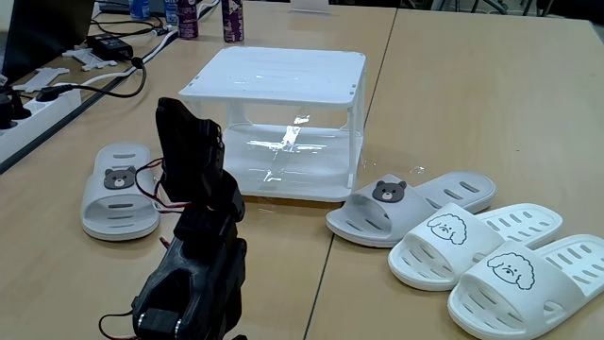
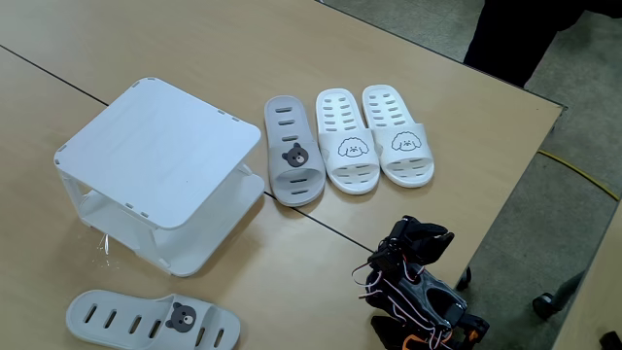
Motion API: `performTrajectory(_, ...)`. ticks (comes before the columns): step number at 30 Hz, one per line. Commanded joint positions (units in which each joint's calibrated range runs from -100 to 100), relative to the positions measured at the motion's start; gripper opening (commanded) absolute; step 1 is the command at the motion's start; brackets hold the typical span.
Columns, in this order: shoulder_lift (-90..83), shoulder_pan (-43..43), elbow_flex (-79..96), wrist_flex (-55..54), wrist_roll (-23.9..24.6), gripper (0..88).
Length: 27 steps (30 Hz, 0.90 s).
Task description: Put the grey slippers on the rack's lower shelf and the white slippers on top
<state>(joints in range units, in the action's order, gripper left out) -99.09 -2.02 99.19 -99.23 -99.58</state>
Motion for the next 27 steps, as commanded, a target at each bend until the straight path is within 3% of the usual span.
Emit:
performTrajectory(1, 0.19, -0.28, 0.54, -0.17, -0.42, 0.7)
performTrajectory(27, 0.35, -0.44, 0.45, 0.18, -0.42, 0.7)
